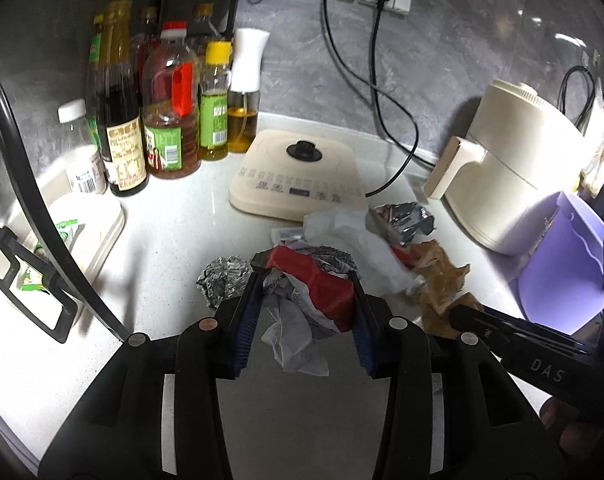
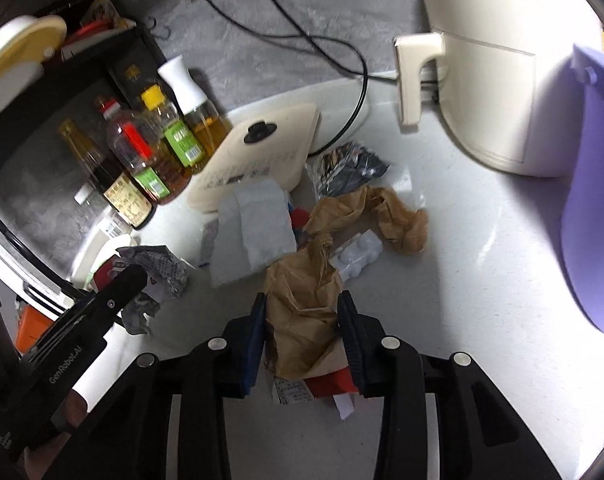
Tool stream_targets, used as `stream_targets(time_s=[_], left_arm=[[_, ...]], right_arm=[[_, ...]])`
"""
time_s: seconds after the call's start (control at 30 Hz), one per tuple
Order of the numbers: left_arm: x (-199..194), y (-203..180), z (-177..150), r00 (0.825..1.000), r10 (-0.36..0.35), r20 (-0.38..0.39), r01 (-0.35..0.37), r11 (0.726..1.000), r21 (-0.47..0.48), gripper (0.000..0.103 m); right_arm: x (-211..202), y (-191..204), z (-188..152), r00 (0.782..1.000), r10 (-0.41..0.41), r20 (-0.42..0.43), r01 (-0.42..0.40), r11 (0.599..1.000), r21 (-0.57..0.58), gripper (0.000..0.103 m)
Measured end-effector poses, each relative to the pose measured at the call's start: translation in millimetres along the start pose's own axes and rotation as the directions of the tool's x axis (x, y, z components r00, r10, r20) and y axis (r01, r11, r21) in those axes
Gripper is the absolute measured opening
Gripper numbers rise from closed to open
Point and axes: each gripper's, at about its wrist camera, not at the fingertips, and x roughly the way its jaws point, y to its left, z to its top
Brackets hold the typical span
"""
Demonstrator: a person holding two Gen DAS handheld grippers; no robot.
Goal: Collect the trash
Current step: 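Grasp the red-and-grey crumpled wrapper with the left tool while the right tool grasps brown paper, then carry both held pieces over the lavender bucket and lower them in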
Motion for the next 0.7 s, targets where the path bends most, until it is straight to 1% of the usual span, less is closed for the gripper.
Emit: stream_targets(time_s=[0.37, 0.7], left_arm=[[-29, -37, 1, 0.999, -0.013, 0.053, 0.01, 0.998, 0.054, 0.042], [-51, -78, 2, 0.994, -0.065, 0.093, 0.054, 0.992, 0.116, 0.042]], right_arm=[[-66, -3, -4, 0.993, 0.021, 0.118, -0.021, 1.0, -0.003, 0.035], [-116, -11, -8, 0.979, 0.015, 0.205, -0.016, 1.0, 0.002, 0.035]])
